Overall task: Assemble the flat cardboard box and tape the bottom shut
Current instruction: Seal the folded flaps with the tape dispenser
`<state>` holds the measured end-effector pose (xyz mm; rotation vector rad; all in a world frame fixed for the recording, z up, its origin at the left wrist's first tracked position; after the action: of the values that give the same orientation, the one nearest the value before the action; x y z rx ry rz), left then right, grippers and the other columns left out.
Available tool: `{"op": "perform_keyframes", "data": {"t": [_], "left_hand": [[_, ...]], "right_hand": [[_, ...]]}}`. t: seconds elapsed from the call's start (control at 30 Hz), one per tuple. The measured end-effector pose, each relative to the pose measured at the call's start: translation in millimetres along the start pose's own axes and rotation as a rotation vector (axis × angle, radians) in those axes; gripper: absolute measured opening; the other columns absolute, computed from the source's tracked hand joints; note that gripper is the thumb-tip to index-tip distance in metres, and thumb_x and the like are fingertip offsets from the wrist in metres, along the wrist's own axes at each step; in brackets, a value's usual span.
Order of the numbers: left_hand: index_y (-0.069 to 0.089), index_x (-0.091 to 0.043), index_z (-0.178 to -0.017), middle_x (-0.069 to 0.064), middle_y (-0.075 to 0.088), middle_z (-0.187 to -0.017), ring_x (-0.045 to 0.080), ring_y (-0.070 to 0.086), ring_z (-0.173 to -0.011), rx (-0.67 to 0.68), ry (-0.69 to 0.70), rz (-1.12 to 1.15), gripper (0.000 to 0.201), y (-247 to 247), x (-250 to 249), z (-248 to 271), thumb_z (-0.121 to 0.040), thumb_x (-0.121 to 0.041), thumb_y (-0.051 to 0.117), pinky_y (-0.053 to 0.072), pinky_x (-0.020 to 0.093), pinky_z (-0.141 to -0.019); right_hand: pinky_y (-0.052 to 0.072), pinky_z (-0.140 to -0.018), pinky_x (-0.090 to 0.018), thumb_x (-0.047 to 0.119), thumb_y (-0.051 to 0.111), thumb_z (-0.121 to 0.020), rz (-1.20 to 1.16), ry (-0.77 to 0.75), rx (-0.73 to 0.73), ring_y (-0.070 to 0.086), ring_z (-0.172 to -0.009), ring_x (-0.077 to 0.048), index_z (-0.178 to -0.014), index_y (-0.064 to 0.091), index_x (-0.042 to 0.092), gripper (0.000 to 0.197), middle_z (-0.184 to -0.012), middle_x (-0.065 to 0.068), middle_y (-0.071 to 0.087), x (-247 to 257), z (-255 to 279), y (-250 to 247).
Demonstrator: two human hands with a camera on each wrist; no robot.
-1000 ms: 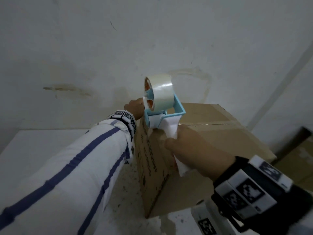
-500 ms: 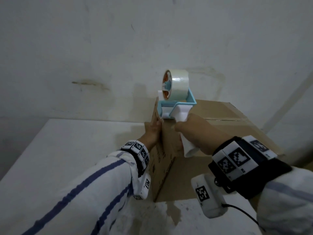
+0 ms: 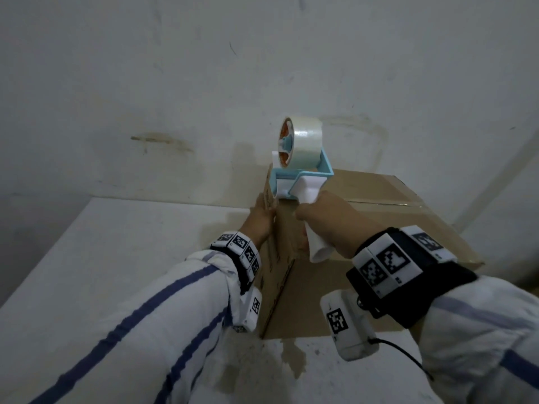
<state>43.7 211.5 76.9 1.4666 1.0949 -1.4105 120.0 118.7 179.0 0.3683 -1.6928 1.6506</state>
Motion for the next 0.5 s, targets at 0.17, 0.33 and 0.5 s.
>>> {"op": "perform_keyframes", "data": {"t": [0.17, 0.33, 0.5], "left_hand": [[0.033, -0.023, -0.144, -0.006, 0.042, -0.140, 0.011, 0.037, -0.131, 0.122, 0.097, -0.178, 0.051, -17, -20, -21, -0.096, -0.007, 0.044, 0.028, 0.024, -0.106], [0.043, -0.021, -0.140, 0.007, 0.046, -0.144, 0.025, 0.041, -0.132, 0.224, -0.029, -0.340, 0.050, -27, -12, -37, -0.093, -0.007, 0.047, 0.031, 0.038, -0.108], [0.056, -0.022, -0.126, 0.009, 0.052, -0.137, 0.017, 0.049, -0.112, 0.111, -0.178, -0.094, 0.035, -39, -7, -37, -0.094, -0.033, 0.050, 0.037, 0.030, -0.094]], "right_hand": [[0.039, -0.064, -0.028, 0.016, 0.052, -0.089, 0.037, -0.026, 0.000, 0.045, -0.066, -0.014, -0.097, 0.044, 0.011, 0.012, -0.081, -0.004, 0.047, 2, 3, 1], [0.033, -0.050, -0.023, 0.017, 0.051, -0.088, 0.052, 0.008, -0.029, 0.046, -0.065, -0.012, -0.098, 0.045, 0.011, 0.013, -0.076, 0.000, 0.046, 3, 2, 6], [0.034, -0.049, -0.022, 0.020, 0.048, -0.089, 0.119, 0.022, -0.048, 0.052, -0.066, -0.015, -0.096, 0.046, 0.011, 0.011, -0.074, 0.000, 0.048, 9, 4, 14]]}}
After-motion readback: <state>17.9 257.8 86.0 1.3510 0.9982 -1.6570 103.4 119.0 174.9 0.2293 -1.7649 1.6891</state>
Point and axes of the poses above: each hand's wrist, its own z-axis away from the middle knuckle, its own y-axis out of the palm, x = y × z, the point moved 3 cm from there along -z, towards the middle knuckle
